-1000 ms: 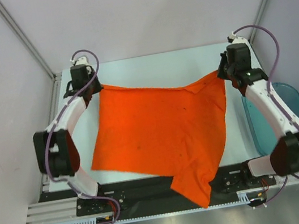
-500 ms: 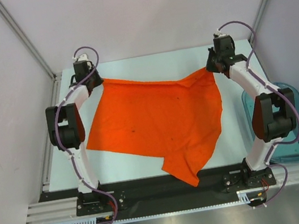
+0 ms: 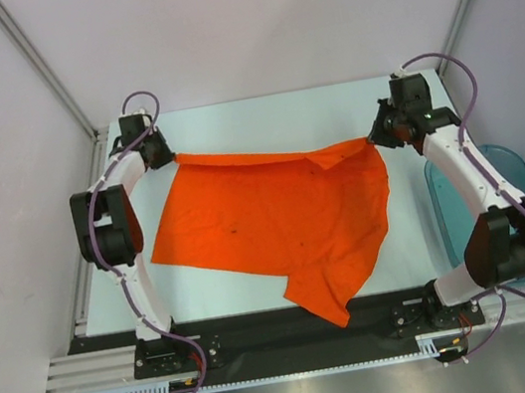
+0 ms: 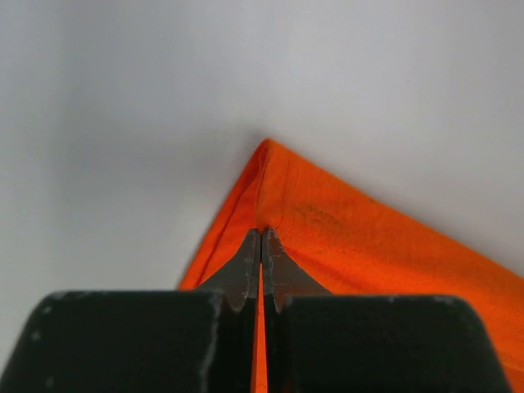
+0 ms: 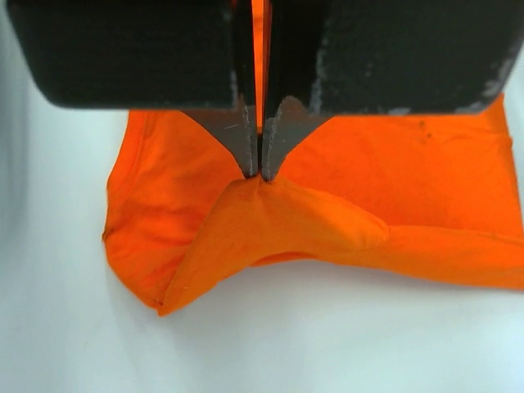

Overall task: Fold and stack the t-shirts
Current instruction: Fold the tshirt

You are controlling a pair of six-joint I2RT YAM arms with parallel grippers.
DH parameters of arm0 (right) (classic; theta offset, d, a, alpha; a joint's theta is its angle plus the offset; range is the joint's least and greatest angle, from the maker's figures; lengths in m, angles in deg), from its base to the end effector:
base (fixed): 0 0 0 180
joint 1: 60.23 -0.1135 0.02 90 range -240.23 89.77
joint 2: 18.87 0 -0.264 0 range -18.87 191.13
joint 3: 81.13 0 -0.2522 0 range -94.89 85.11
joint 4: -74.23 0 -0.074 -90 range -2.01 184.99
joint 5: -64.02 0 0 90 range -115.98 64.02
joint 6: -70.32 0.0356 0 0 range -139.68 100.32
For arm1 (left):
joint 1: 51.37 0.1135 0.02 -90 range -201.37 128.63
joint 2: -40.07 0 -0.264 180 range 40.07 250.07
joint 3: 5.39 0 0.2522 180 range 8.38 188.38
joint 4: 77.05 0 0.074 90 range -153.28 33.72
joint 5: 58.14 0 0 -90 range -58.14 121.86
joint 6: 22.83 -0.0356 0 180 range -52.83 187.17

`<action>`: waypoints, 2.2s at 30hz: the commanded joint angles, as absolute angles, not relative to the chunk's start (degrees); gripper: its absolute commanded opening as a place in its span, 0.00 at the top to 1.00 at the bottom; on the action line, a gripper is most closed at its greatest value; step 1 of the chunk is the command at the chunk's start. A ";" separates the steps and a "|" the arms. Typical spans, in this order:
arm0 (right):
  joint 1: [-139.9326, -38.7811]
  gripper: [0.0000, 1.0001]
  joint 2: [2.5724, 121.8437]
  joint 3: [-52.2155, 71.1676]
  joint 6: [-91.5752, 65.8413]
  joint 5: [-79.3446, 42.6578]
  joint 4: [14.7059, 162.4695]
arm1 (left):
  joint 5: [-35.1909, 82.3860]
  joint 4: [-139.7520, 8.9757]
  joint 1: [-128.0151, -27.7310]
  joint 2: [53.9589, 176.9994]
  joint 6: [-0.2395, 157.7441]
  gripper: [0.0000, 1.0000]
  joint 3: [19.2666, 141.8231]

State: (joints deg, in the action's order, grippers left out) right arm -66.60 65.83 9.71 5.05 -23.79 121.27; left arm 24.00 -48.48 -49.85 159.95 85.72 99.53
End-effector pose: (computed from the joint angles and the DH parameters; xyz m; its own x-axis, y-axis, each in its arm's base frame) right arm 0.3256 0.0377 0.3218 -0.6689 0.3460 -0.6580 0.1552 0.9306 0.3315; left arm 0.4744 0.0077 0.2020 -0.6759 -0.3332 -0.6574 -0.1500 0.9355 -0.3199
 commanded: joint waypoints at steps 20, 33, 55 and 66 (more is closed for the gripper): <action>-66.21 1.00 51.53 25.08 8.62 -16.41 130.70 | 26.23 -33.49 -47.42 150.55 82.91 1.00 92.58; -66.21 0.99 50.91 29.65 10.20 -14.65 129.57 | 27.29 -33.14 -47.42 151.61 83.17 1.00 91.87; -66.21 0.86 50.39 33.78 13.45 -13.77 131.75 | 27.90 -33.32 -47.33 153.89 83.52 0.89 92.57; -57.86 0.34 52.20 29.49 8.02 -9.72 125.52 | 28.61 -31.91 -47.42 145.98 85.19 0.48 93.54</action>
